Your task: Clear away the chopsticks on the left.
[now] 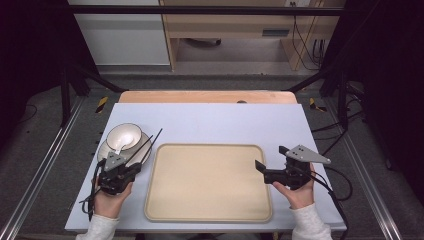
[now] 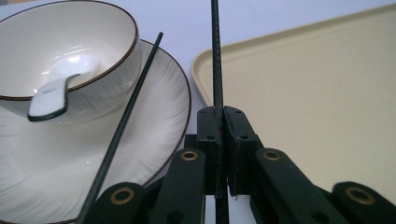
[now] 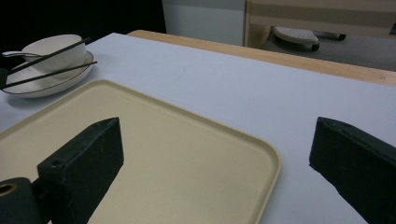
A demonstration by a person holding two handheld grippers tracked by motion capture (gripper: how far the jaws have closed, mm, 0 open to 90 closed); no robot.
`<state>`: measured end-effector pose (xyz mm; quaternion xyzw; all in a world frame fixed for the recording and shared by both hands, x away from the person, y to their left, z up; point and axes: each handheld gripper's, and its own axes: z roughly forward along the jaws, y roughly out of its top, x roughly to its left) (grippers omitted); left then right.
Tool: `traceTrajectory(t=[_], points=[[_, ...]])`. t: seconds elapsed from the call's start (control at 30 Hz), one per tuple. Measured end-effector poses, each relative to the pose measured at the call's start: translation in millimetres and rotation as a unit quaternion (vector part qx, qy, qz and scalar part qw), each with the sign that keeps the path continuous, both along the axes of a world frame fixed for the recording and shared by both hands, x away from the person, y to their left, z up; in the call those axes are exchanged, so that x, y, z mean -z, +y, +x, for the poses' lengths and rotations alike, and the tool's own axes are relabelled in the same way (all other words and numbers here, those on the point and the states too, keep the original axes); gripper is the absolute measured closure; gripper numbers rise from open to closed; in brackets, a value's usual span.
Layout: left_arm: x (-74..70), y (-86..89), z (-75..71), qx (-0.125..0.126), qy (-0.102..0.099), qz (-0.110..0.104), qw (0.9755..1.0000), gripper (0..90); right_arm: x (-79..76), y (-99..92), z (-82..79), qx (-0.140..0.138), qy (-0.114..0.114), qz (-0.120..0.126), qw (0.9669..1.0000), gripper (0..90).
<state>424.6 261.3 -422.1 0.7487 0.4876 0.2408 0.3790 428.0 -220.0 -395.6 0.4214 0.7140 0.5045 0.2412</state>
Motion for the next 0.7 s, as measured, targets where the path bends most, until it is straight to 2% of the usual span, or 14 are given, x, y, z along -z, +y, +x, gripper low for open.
traceTrajectory(t=[0.13,0.17,0.33,0.5,0.7], points=[[0.6,-5.1,-3.7,-0.007,-0.003,-0.006,0.9999,85.1,0.4,0.4,0.2,0.0,0.0,0.0,1.0,3.2],[1.2,-7.1,-6.5,-0.021,-0.007,-0.013,0.9997,85.1,0.5,0.8,0.0,0.001,0.002,0.001,1.0,3.2],[1.9,-13.4,-12.1,-0.036,-0.011,-0.033,0.9988,85.1,0.3,0.6,-0.2,0.002,0.001,0.0,1.0,3.2],[1.1,-21.6,-16.2,-0.048,-0.019,-0.04,0.9979,85.1,-1.5,-0.8,-1.6,0.002,-0.003,0.005,1.0,3.2],[7.9,-29.8,-21.4,-0.075,-0.012,-0.051,0.9958,85.1,0.0,1.0,-1.2,-0.004,0.0,0.005,1.0,3.2]])
